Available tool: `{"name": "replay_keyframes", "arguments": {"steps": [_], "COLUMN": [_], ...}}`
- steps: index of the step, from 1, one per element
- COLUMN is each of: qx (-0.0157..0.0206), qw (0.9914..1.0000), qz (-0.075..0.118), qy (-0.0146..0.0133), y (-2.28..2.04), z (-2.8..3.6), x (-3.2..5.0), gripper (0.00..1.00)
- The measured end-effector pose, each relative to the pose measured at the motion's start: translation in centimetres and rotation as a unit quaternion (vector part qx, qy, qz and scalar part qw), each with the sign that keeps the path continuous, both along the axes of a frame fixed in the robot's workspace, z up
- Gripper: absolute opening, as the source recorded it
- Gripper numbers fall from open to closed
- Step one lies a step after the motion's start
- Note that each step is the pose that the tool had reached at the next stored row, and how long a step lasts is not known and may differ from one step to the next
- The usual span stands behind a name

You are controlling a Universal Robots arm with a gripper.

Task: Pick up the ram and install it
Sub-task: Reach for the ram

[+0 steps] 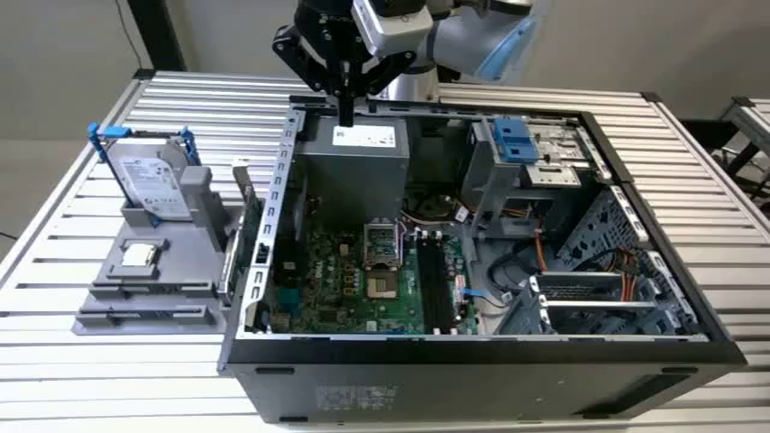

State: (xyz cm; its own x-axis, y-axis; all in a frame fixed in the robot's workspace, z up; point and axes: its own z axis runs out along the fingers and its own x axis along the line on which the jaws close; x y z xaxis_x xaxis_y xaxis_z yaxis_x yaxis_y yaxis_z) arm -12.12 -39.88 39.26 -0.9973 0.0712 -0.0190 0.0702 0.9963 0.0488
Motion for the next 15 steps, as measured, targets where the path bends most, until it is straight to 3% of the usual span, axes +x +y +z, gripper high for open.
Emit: {"name": "replay_keyframes", "arguments": {"steps": [15], "qx": [-0.0001], "qw": [1.00000], "qz": [0.000], "qy": [0.0001], "y": [0.00], "z": [0.01], "x": [-0.17], "gripper": [0.00]}}
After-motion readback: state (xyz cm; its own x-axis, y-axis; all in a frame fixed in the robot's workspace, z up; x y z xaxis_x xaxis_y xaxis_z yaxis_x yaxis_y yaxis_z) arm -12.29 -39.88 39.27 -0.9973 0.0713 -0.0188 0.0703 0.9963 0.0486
